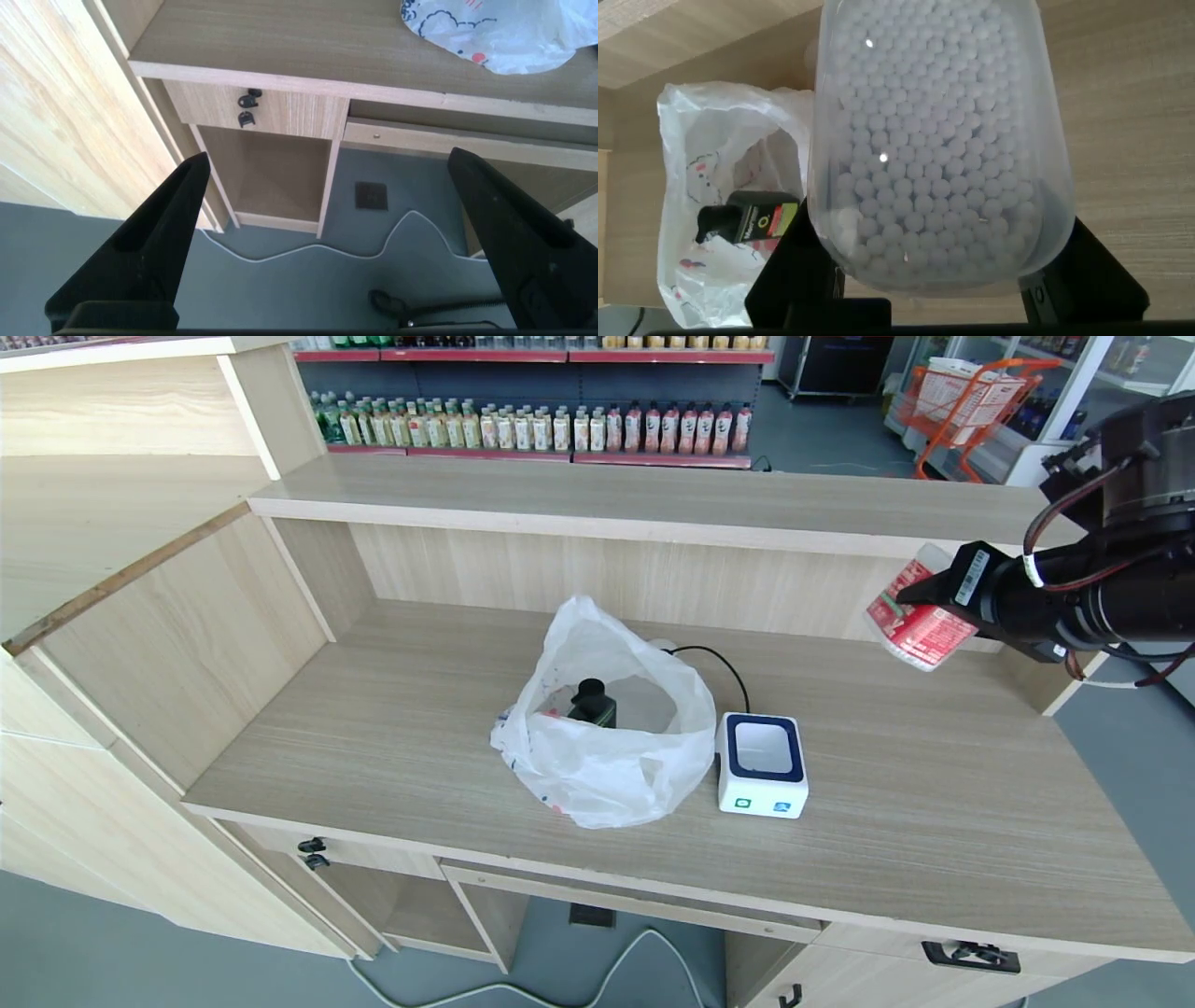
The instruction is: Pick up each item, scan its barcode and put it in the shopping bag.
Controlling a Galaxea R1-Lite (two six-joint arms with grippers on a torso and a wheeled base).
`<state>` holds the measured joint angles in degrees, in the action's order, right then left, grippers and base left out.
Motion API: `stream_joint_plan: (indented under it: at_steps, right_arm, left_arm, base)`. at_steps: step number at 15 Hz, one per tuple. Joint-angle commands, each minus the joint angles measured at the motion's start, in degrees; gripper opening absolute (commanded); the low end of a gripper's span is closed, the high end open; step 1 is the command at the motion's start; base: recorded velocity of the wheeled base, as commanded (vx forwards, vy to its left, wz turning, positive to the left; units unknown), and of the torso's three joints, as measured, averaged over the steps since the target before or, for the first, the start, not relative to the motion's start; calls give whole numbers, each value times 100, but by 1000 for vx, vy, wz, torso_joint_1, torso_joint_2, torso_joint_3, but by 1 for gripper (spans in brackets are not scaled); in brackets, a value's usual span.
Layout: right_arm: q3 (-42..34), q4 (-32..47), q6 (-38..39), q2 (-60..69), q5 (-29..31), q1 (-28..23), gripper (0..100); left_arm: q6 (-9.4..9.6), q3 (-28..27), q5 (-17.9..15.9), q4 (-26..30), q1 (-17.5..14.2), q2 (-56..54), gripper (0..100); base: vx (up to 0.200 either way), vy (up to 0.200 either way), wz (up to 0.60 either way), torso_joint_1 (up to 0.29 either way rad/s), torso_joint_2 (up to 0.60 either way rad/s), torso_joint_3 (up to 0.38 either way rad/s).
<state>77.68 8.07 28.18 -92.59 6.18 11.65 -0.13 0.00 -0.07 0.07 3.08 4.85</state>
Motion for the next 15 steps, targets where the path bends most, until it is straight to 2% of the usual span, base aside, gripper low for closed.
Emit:
stream_joint_plan:
  at_steps: [1, 4, 7, 12, 14, 15]
  right_arm:
    - [-25, 10, 20, -40, -3, 12, 0]
    - [-104, 54, 143, -49, -319, 12, 0]
    - [-183, -16, 1207, -5, -363, 4, 0]
    - [-209, 230, 2464, 30, -398, 30, 0]
    - [-139, 643, 3237, -198, -829, 4, 0]
    - [-113, 766, 3290, -321, -978, -14, 0]
  left_arm:
    - [-4, 0, -1, 1, -1, -2, 100]
    - [-4, 0, -1, 1, -1, -2, 100]
    - [-4, 0, -1, 1, -1, -2, 100]
    - [-4, 0, -1, 1, -1, -2, 100]
    - [-4, 0, -1, 1, -1, -2, 100]
    - [-4, 0, -1, 1, -1, -2, 100]
  base:
    - [0, 0, 600, 2, -2, 2]
    - [0, 0, 0, 0, 0, 0]
    - [0, 0, 0, 0, 0, 0]
    - [0, 0, 0, 0, 0, 0]
    - [0, 0, 0, 0, 0, 0]
    - [0, 0, 0, 0, 0, 0]
